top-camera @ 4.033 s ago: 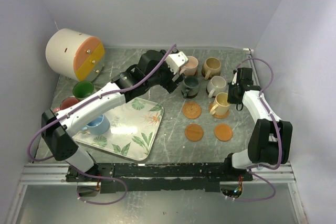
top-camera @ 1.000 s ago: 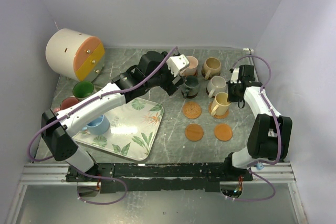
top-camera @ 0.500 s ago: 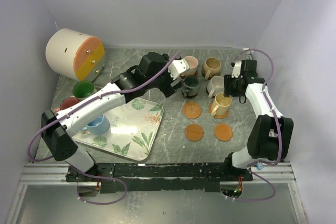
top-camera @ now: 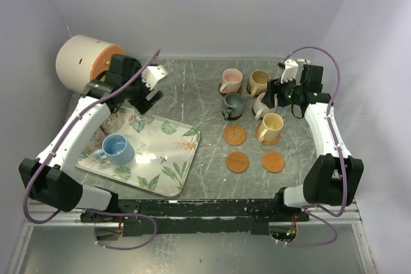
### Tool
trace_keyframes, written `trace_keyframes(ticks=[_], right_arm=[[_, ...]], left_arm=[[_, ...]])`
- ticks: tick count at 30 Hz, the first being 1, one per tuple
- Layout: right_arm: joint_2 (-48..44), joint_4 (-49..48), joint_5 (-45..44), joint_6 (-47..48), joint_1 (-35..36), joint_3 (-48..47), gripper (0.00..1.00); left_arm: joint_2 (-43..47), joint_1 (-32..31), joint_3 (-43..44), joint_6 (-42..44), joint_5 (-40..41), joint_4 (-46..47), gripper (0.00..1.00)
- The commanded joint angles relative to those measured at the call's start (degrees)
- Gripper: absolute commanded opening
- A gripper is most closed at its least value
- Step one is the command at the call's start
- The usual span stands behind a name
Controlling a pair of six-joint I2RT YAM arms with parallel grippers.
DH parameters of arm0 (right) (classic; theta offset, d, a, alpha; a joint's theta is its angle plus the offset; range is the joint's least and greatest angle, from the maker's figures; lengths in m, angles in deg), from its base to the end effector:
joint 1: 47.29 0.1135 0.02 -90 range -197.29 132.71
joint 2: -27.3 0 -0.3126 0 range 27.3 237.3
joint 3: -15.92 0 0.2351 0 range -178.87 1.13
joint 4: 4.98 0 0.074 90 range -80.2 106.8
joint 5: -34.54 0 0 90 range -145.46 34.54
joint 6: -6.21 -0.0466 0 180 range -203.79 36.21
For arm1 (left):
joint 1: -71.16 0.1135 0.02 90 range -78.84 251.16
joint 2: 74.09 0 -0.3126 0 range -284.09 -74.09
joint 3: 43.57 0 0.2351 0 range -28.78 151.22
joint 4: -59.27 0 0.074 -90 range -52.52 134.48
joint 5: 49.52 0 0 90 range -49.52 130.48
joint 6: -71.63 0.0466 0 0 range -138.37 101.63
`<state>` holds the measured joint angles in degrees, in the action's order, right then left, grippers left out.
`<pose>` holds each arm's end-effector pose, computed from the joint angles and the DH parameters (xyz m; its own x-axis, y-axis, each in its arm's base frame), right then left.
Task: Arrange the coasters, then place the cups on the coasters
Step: Pick up the cup from the tray.
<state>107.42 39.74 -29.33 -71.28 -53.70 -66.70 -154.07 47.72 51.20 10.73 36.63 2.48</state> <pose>0.2875 -0.0116 0.3539 -0.6034 -0.1279 -0.7871 -0.3632 0.9228 0.1285 0.2579 -0.1152 0.4007 -0.3211 0.6681 -0.6712 0.6854 0.6531 0.3222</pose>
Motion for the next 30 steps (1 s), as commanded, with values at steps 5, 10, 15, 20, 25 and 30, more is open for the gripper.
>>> trace_keyframes(ticks=[5,10,15,20,25,30], right_arm=[[-1.45,-3.06,12.74,2.79,1.41,0.42,0.69],[-2.09,-3.09,12.37,3.03,1.58,1.68,0.69],[-2.39,-3.00,13.01,2.87,1.57,2.03,0.69],[-2.29,-3.04,13.00,2.59,1.58,2.37,0.69],[-2.45,-3.14,12.95,2.38,1.58,2.94,0.69],[-1.91,-3.01,12.20,2.15,1.54,2.98,0.69]], left_arm=[[2.86,16.46,-4.13,26.26,-10.45,-23.98,0.92],[1.48,21.37,-7.40,39.95,-8.69,-32.57,0.86],[1.75,21.44,-12.98,42.88,-4.44,-26.92,0.83],[-0.91,21.46,-15.62,42.40,-4.86,-20.72,0.77],[-3.25,21.35,-18.68,42.32,-2.55,-14.86,0.70],[-4.80,20.87,-20.04,41.36,-3.16,-13.33,0.52]])
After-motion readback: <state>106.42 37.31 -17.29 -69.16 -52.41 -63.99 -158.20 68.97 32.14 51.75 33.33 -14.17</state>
